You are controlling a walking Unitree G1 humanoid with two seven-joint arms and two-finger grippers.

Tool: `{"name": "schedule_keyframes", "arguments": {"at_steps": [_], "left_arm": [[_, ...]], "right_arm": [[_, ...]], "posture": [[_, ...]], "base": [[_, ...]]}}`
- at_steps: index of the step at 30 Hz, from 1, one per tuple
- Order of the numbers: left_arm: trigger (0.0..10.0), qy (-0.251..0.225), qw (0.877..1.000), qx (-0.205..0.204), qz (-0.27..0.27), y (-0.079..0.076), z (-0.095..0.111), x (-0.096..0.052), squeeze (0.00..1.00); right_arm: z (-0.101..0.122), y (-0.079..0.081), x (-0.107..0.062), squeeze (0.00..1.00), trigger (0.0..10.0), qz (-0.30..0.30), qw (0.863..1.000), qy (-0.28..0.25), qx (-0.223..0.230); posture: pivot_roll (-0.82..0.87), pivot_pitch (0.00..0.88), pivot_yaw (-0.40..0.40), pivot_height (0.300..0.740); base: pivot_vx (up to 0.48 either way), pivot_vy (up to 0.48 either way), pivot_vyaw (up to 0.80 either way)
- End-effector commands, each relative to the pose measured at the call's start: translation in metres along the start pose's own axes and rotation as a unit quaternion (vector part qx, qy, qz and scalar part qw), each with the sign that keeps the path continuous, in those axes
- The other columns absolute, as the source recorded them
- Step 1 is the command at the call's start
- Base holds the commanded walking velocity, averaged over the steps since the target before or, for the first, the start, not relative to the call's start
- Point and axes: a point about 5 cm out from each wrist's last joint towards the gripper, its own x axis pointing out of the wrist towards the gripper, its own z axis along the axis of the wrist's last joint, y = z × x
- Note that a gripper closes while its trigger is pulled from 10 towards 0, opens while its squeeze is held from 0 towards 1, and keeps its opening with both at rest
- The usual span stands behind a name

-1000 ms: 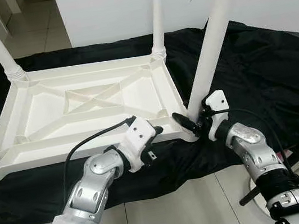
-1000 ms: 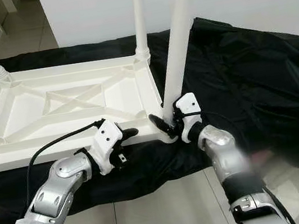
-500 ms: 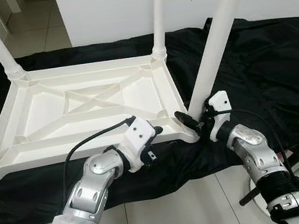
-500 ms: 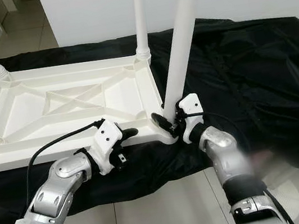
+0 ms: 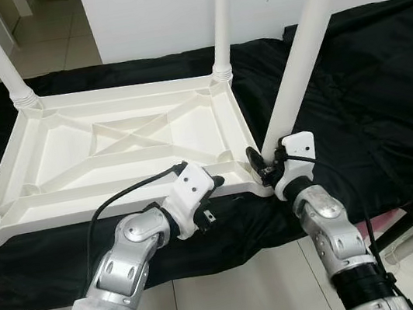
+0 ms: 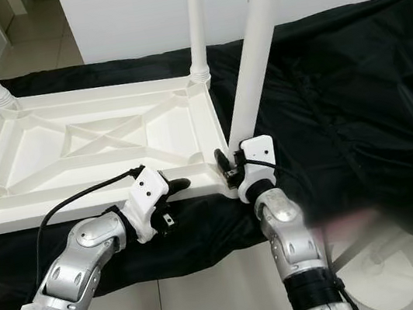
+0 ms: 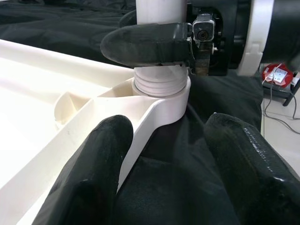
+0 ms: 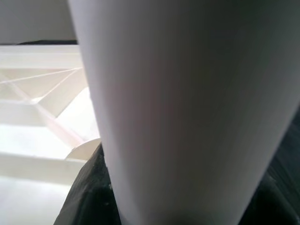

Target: Building children table

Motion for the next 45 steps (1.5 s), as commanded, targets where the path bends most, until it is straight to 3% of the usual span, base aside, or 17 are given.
{"name": "schedule_keyframes", "arguments": {"at_steps": [1,6,11,12,18,19,22,23,27,29,31,45], "left_arm": [[10.0,0.008,1.000,0.001,0.001,-0.002,-0.004,0.000,0.00],[10.0,0.007,1.000,0.001,0.000,-0.003,-0.003,0.001,0.00],[10.0,0.007,1.000,0.001,-0.002,-0.004,-0.004,0.002,0.00],[10.0,0.006,1.000,0.001,-0.002,-0.004,-0.004,0.002,0.00],[10.0,0.005,1.000,0.001,-0.002,-0.003,-0.004,0.003,0.00],[10.0,0.005,1.000,0.001,-0.002,-0.004,-0.004,0.003,0.00],[10.0,0.004,1.000,0.001,-0.002,-0.004,-0.004,0.003,0.00],[10.0,0.004,1.000,0.001,-0.002,-0.004,-0.004,0.003,0.00],[10.0,0.004,1.000,0.001,-0.002,-0.003,-0.003,0.004,0.00],[10.0,0.004,1.000,0.001,-0.002,-0.003,-0.003,0.004,0.00],[10.0,0.004,1.000,0.001,-0.002,-0.003,-0.003,0.004,0.00],[10.0,0.003,1.000,0.002,0.002,-0.001,-0.003,0.005,0.00]], "right_arm": [[-0.013,0.005,-0.007,0.00,10.0,-0.034,0.998,0.028,0.036],[-0.015,0.016,-0.011,0.00,10.0,-0.093,0.994,0.038,0.045],[-0.013,0.020,-0.012,0.00,10.0,-0.076,0.995,0.037,0.047],[-0.010,0.018,-0.013,1.00,10.0,-0.068,0.996,0.030,0.047],[-0.002,0.012,-0.014,1.00,10.0,-0.033,0.998,0.006,0.045],[0.000,0.009,-0.015,0.31,10.0,-0.009,0.999,0.000,0.040],[0.002,0.007,-0.016,0.31,10.0,0.005,0.999,-0.003,0.036],[0.004,0.004,-0.016,0.00,10.0,0.029,0.999,-0.005,0.034],[0.008,-0.009,-0.017,0.00,10.0,0.112,0.994,-0.007,0.011],[0.008,-0.009,-0.017,0.00,10.0,0.112,0.994,-0.007,0.011],[0.009,-0.019,-0.013,0.00,10.0,0.177,0.984,0.000,-0.019],[0.003,-0.027,0.007,0.00,10.0,0.266,0.961,0.040,-0.070]], "posture": [[-0.06,0.078,-0.036,0.740],[-0.06,0.069,-0.038,0.740],[-0.06,0.062,-0.042,0.740],[-0.06,0.060,-0.043,0.740],[-0.06,0.055,-0.045,0.740],[-0.06,0.053,-0.046,0.740],[-0.06,0.053,-0.046,0.740],[-0.06,0.052,-0.046,0.740],[-0.07,0.050,-0.043,0.740],[-0.07,0.050,-0.043,0.740],[-0.07,0.051,-0.043,0.740],[-0.06,0.047,-0.043,0.740]], "base": [[0.000,0.000,0.00],[0.000,0.000,0.00],[0.000,0.000,0.00],[0.000,0.000,0.00],[0.000,0.000,0.00],[0.000,0.000,0.00],[0.000,0.000,0.00],[0.000,0.000,0.00],[0.000,0.000,0.00],[0.000,0.000,0.00],[0.000,0.000,0.00],[0.000,0.000,0.00]]}}
